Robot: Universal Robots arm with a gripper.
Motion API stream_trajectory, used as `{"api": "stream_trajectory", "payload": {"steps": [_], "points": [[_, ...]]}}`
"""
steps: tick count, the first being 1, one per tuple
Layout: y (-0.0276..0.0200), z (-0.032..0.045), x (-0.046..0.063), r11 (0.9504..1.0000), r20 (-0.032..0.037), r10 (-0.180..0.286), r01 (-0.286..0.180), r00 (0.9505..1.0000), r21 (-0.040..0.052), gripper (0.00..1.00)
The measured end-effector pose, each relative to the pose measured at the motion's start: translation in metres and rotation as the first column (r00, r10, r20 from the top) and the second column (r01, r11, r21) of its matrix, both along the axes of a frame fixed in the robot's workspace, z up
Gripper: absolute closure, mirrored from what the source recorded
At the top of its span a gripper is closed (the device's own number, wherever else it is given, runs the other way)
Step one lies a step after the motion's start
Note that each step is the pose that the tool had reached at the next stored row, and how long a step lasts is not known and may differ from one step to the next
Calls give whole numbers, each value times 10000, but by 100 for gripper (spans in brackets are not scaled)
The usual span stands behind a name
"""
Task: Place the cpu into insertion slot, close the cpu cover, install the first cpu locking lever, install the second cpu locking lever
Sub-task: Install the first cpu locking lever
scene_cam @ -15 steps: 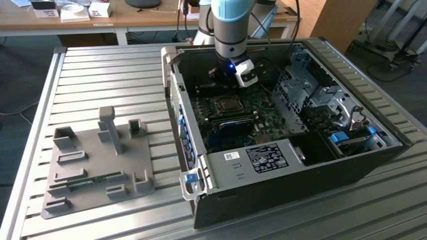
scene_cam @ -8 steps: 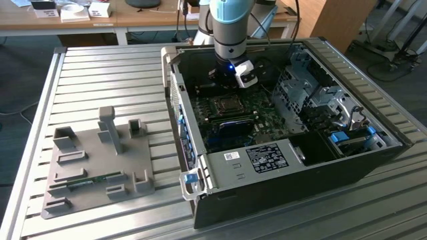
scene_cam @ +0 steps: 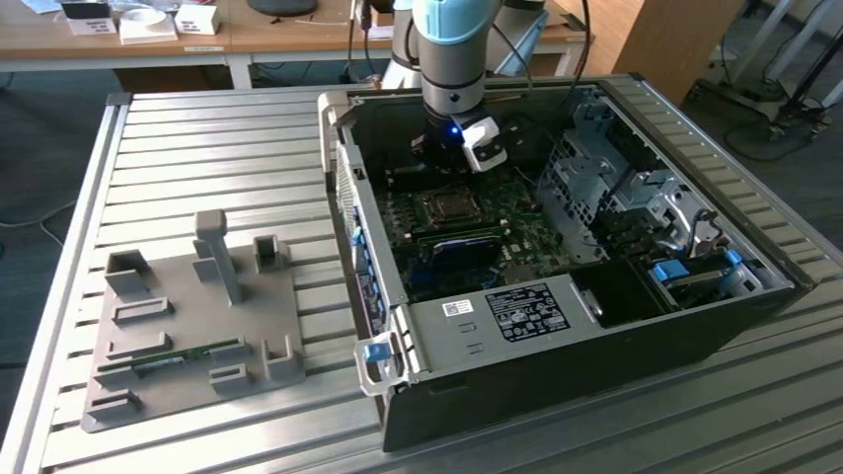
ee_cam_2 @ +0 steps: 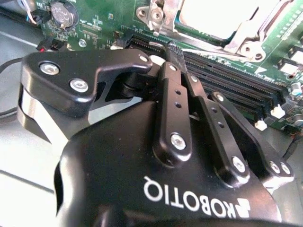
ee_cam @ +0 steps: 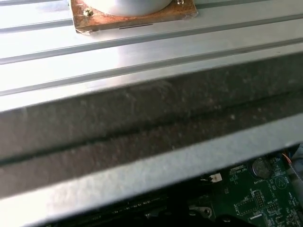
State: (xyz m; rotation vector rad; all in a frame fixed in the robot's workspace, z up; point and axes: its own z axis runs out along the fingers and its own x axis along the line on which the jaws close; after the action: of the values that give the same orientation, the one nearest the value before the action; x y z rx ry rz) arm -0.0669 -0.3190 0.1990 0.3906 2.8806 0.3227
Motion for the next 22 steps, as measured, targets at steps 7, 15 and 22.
{"api": "stream_trajectory", "payload": {"steps": [7,15,22], "points": [[25,0,-12,10000,3,-73,73,10000,1,89],[16,-17,-15,10000,43,-78,78,10000,1,89],[-20,-34,-15,10000,73,-78,78,9999,2,89]]}}
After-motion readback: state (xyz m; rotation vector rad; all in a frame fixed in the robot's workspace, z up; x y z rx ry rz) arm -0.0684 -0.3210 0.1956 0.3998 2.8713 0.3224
